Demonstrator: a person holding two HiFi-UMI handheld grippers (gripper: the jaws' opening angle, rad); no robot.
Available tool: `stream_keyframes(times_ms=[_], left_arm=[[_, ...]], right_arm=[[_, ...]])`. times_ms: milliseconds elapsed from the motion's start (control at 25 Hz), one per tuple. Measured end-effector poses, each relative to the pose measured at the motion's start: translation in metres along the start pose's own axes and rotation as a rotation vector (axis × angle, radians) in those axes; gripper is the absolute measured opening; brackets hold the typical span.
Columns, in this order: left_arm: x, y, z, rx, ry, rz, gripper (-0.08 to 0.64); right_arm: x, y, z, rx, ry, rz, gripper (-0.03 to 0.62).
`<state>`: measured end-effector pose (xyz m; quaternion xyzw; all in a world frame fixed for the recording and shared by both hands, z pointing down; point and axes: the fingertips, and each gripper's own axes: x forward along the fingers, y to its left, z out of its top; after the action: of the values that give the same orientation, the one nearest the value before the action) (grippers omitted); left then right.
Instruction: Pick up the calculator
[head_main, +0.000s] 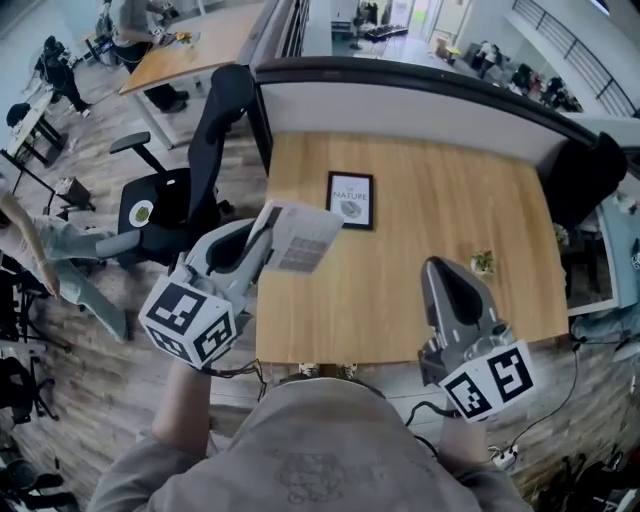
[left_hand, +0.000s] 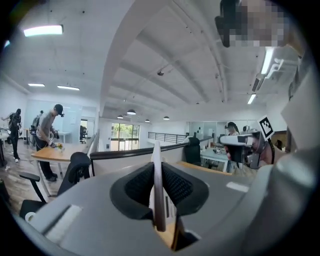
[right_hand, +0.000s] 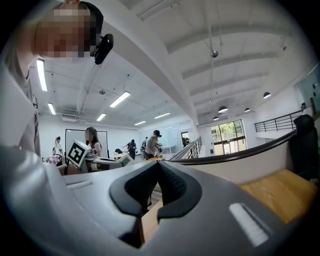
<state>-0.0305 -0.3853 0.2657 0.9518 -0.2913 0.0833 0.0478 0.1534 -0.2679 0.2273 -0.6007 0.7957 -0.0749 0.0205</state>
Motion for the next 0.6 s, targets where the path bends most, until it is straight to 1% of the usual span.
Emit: stream_keyframes(times_ms=[160,320,400,600], left_arm=[[-0.022,-0.009,0.031,0.004,-0.092,0.045,0.044],[-0.039,-0.016,0.048,0.015,-0.156,0.104,0.044],[-0.046,-0.010,0.050,0.012,-0.175,0.131,0.044],[-0.062,0.016,0.040,-0.039,-0.201,0.167,0.044]], right_arm=[[-0.017,-0.007,0.005,-0.004,-0.028,-0.023,0.011],[-0.031,-0.018,0.002,-0.004,-0.024,-0.045,0.011],[-0.029,-0.014,0.002,-0.007,-0.025,-0.031,0.011],[-0.008,0.000,-0.011,-0.013,0.018,-0.014,0.009]])
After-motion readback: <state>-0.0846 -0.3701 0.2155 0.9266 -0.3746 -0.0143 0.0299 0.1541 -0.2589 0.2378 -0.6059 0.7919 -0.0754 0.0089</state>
